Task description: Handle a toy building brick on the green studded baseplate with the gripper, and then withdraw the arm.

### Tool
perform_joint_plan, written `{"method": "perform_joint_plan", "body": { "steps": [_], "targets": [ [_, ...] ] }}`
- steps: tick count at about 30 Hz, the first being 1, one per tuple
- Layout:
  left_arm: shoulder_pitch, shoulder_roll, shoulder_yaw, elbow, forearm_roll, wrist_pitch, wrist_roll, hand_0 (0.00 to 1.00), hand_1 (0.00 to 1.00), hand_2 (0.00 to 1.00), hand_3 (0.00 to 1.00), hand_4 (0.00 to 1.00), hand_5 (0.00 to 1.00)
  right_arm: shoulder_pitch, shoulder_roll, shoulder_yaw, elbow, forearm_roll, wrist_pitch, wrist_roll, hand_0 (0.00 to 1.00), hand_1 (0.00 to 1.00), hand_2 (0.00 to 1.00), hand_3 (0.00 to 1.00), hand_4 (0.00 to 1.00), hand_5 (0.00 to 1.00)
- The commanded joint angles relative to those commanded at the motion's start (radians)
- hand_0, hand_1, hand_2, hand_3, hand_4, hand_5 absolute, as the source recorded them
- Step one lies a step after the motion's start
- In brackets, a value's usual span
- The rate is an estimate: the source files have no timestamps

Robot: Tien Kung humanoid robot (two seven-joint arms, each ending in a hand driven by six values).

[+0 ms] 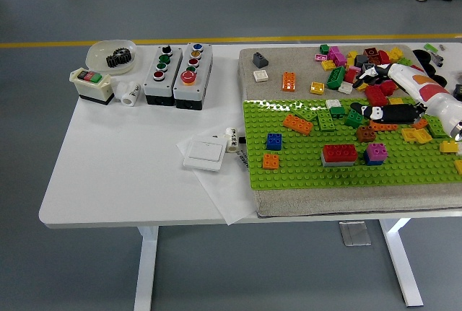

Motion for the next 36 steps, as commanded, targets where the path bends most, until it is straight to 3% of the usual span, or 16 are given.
{"method": "perform_joint_plan", "body": {
  "steps": [5, 6, 11, 12, 23, 24, 29, 30, 35, 36],
  "targets": [
    [0.001, -0.001, -0.004, 0.002, 0.008, -0.003, -0.002, 0.800, 0.840, 0.820, 0.702, 0.785, 0.647, -0.027, -0.004, 0.069, -0.016, 0.207, 0.049, -0.052, 0.744, 0.736, 0.760, 0.692, 0.835, 0.460],
    [0.001, -0.002, -0.002, 0.002, 0.006, -0.004, -0.003, 0.799, 0.839, 0.819, 0.702, 0.784, 0.646, -0.036, -0.004, 0.089, -0.022, 0.253, 0.063, -0.073, 0.759, 0.747, 0.772, 0.762, 0.927, 0.571],
    [-0.002, -0.003, 0.007, 0.004, -0.004, -0.005, -0.008, 0.799, 0.839, 0.819, 0.702, 0.784, 0.646, -0.070, -0.007, 0.167, -0.042, 0.461, 0.080, -0.130, 0.759, 0.747, 0.772, 0.762, 0.927, 0.571],
    [-0.003, -0.004, 0.008, 0.004, -0.006, -0.006, -0.010, 0.799, 0.837, 0.818, 0.703, 0.785, 0.647, -0.080, -0.007, 0.186, -0.046, 0.500, 0.081, -0.141, 0.773, 0.767, 0.790, 0.802, 0.991, 0.667],
    [-0.007, -0.011, 0.008, 0.009, 0.007, -0.016, -0.016, 0.798, 0.830, 0.815, 0.698, 0.784, 0.647, -0.172, -0.002, 0.326, -0.079, 0.934, 0.122, -0.240, 0.820, 0.807, 0.834, 0.850, 0.998, 0.729],
    [-0.007, -0.012, 0.008, 0.009, 0.008, -0.016, -0.016, 0.789, 0.825, 0.810, 0.698, 0.784, 0.648, -0.176, -0.002, 0.332, -0.080, 0.951, 0.124, -0.243, 0.869, 0.827, 0.856, 0.876, 0.998, 0.787],
    [-0.009, -0.012, 0.003, 0.011, 0.028, -0.024, -0.015, 0.789, 0.825, 0.810, 0.698, 0.784, 0.648, -0.233, 0.010, 0.417, -0.092, 1.026, 0.136, -0.246, 0.869, 0.827, 0.856, 0.876, 0.998, 0.787],
    [-0.009, -0.013, 0.003, 0.011, 0.029, -0.025, -0.016, 0.786, 0.819, 0.809, 0.698, 0.783, 0.648, -0.239, 0.010, 0.427, -0.093, 1.030, 0.139, -0.245, 0.896, 0.841, 0.867, 0.888, 0.998, 0.873],
    [-0.010, -0.015, 0.006, 0.013, 0.027, -0.027, -0.019, 0.786, 0.819, 0.809, 0.698, 0.783, 0.648, -0.296, 0.017, 0.511, -0.103, 1.029, 0.191, -0.227, 0.896, 0.841, 0.867, 0.888, 0.998, 0.873],
    [-0.011, -0.015, 0.006, 0.013, 0.027, -0.027, -0.020, 0.784, 0.815, 0.808, 0.697, 0.782, 0.650, -0.308, 0.018, 0.525, -0.108, 1.017, 0.215, -0.227, 0.908, 0.841, 0.862, 0.881, 0.998, 0.998]
  ]
}}
